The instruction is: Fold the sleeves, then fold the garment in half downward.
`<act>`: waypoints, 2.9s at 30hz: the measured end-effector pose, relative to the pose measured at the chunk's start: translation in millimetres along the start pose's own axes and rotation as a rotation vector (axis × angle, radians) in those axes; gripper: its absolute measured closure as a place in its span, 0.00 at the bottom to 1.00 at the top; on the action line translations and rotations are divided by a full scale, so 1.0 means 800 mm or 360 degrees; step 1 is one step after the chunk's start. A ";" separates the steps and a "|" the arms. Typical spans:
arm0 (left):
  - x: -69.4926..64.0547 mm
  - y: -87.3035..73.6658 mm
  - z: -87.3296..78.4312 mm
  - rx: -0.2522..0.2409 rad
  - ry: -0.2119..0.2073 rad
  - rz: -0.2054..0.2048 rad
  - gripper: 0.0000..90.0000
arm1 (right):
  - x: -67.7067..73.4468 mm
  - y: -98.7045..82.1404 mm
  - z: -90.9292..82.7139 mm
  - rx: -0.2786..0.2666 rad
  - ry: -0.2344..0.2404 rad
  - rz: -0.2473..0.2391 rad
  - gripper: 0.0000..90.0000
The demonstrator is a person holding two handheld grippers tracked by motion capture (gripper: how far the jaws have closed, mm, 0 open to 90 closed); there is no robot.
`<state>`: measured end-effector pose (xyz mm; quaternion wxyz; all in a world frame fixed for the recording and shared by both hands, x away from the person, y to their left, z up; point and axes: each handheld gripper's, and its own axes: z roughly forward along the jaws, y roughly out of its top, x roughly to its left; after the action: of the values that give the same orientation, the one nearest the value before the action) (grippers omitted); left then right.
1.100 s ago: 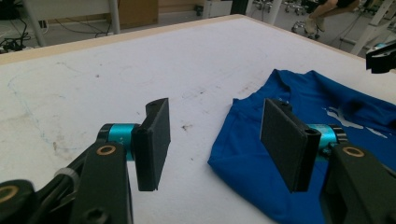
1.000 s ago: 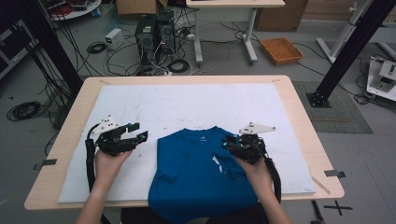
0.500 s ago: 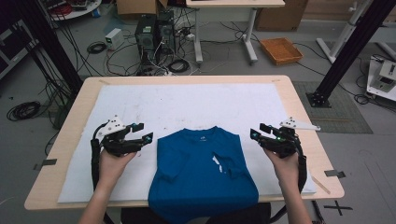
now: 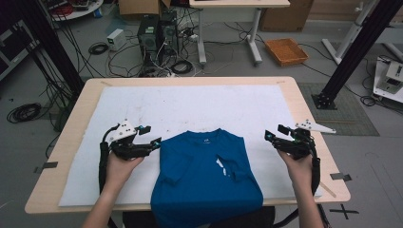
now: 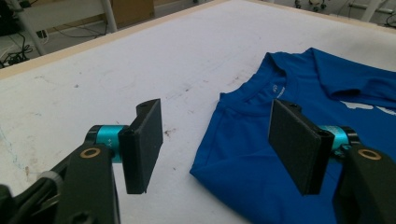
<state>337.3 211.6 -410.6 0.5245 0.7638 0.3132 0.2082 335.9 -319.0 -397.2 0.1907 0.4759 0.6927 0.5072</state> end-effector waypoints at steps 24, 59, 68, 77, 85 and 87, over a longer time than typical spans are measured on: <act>0.008 -0.003 0.015 0.0137 0.0046 -0.0199 0.43 | 0.009 0.002 0.018 0.0030 0.0000 -0.0042 0.49; 0.009 -0.011 0.071 0.0513 0.0163 -0.0308 0.73 | 0.038 -0.023 0.108 0.0409 -0.0068 -0.0091 0.83; 0.010 0.004 0.111 0.0622 0.0024 -0.0242 0.67 | 0.055 -0.001 0.136 0.0428 0.0003 -0.0186 0.69; 0.011 0.002 0.113 0.0625 0.0064 -0.0207 0.82 | 0.066 -0.008 0.166 0.0574 0.0032 -0.0315 0.75; 0.005 0.004 0.114 0.0634 0.0051 -0.0137 0.97 | 0.071 -0.005 0.161 0.0545 0.0053 -0.0375 0.99; 0.007 0.004 0.113 0.0628 0.0044 -0.0149 0.98 | 0.070 -0.004 0.160 0.0534 0.0053 -0.0374 0.99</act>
<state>400.6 153.7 -440.6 0.3693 0.8335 0.3902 0.1288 402.9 -204.5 -440.7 0.1552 0.4084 0.8213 0.3669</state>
